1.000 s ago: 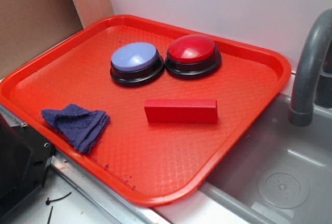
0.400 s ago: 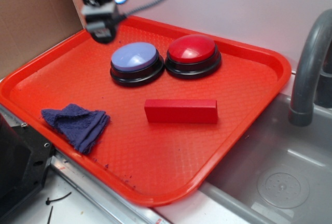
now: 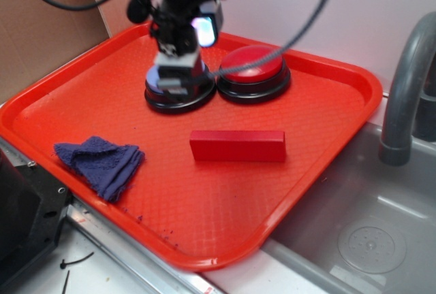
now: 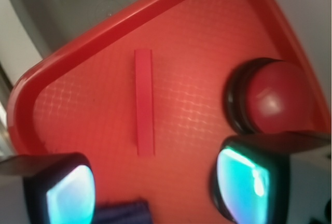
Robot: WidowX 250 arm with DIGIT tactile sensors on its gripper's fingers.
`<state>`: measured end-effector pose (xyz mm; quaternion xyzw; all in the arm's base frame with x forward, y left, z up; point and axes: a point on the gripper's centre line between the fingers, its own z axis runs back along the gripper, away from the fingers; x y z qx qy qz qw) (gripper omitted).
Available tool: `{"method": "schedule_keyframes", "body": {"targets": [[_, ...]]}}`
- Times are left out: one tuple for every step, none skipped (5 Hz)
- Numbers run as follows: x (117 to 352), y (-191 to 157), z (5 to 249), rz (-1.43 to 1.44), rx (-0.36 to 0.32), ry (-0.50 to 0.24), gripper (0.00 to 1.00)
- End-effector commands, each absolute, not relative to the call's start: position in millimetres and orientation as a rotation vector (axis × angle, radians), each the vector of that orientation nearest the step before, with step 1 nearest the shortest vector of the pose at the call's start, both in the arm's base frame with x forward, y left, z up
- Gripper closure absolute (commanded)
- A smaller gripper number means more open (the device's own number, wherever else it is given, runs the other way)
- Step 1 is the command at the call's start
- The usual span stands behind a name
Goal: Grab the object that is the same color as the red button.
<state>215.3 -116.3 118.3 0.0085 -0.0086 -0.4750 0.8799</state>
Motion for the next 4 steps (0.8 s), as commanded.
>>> {"method": "schedule_keyframes", "body": {"targets": [[217.4, -137.7, 89.2, -0.927, 0.047, -0.039, 0.0], [226.7, -145.8, 54.2, -0.954, 0.035, -0.023, 0.0], [233.7, -147.6, 29.6, -0.987, 0.034, 0.003, 0.0], [238.1, -139.2, 20.0, -0.931, 0.047, 0.002, 0.1]]}}
